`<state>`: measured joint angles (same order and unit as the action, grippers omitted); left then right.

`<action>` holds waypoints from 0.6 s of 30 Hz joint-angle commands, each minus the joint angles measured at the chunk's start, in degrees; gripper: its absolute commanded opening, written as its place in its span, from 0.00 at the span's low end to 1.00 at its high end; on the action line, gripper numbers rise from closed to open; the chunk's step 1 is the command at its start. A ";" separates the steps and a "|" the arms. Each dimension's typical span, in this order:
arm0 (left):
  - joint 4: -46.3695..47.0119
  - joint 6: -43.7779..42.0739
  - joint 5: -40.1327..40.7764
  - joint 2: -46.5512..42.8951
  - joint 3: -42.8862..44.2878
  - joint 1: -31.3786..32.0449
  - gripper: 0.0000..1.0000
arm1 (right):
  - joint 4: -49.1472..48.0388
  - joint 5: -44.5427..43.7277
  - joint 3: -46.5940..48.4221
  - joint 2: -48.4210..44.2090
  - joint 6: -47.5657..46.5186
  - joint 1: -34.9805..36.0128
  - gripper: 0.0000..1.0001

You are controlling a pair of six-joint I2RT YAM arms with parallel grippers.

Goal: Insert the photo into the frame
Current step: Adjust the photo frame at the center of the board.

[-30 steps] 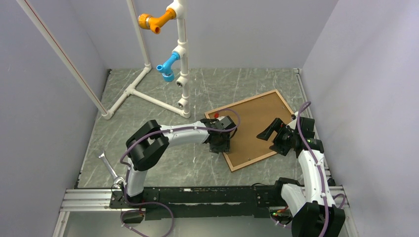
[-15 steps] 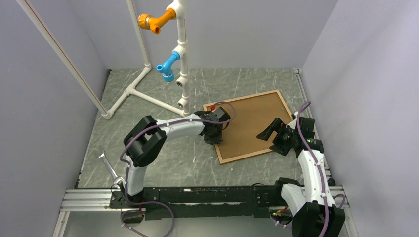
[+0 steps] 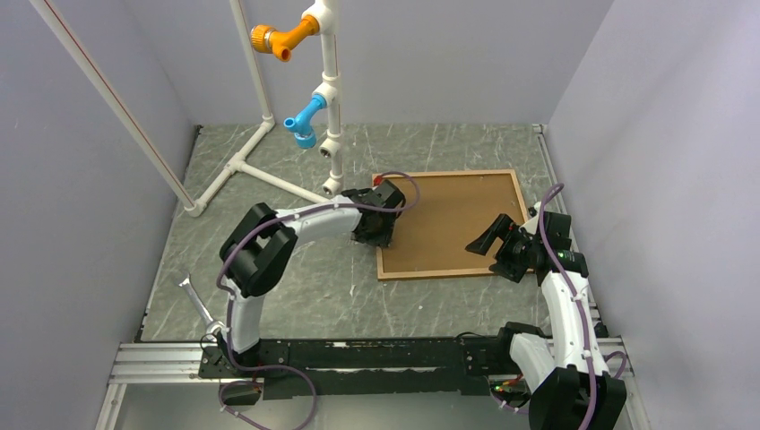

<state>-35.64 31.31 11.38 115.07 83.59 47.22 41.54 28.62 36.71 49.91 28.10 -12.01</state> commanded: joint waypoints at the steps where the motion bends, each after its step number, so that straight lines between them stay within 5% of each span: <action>1: -1.95 -0.79 -0.81 -5.46 -6.07 -1.54 0.67 | -0.37 0.63 1.12 -0.72 0.09 0.14 0.94; 4: 0.04 1.74 -5.13 -8.51 -7.89 -1.55 0.74 | -0.19 0.85 1.16 -0.93 0.20 0.14 0.94; 18: 3.65 9.74 -6.03 -11.72 -13.93 2.82 0.72 | 0.12 0.96 1.05 -1.59 0.25 0.16 0.94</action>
<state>-32.18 38.63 5.61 106.15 70.41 48.27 41.58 28.84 36.71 49.36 28.12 -12.01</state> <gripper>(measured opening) 0.735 0.939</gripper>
